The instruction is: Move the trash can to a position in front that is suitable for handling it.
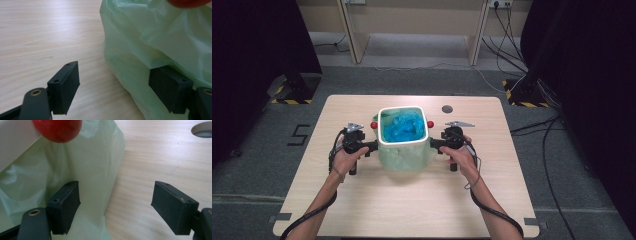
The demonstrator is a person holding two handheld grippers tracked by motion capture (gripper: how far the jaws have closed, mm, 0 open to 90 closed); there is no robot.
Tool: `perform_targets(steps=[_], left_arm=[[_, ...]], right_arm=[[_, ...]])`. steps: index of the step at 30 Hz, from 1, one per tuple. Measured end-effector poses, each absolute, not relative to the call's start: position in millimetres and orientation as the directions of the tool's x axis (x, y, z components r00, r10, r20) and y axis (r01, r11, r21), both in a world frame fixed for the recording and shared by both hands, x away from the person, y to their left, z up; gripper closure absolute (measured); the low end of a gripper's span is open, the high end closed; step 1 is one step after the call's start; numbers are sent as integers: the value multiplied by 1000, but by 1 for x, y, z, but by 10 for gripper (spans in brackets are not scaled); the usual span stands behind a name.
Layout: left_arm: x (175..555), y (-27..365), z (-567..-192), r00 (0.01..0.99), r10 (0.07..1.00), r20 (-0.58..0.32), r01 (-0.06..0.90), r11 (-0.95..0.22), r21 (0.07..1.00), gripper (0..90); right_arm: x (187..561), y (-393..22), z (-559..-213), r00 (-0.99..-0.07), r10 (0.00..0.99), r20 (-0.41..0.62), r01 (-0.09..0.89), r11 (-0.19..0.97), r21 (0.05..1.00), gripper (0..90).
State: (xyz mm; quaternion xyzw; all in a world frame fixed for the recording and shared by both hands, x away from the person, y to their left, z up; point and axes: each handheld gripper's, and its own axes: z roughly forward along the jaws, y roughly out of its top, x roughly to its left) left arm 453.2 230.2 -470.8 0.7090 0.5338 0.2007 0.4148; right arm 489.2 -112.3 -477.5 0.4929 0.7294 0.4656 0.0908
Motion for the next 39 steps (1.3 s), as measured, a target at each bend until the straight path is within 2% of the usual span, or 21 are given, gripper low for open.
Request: perform_targets(steps=[16,39], left_arm=[[418,194,-468,431,891,-141,573,-150,806,239],[390,175,-466,472,876,-99,544,-201,815,245]], right_arm=[[440,-155,-478,-477,810,340,637,52,769,228],[399,-175,-479,-454,816,359,644,22,765,250]])
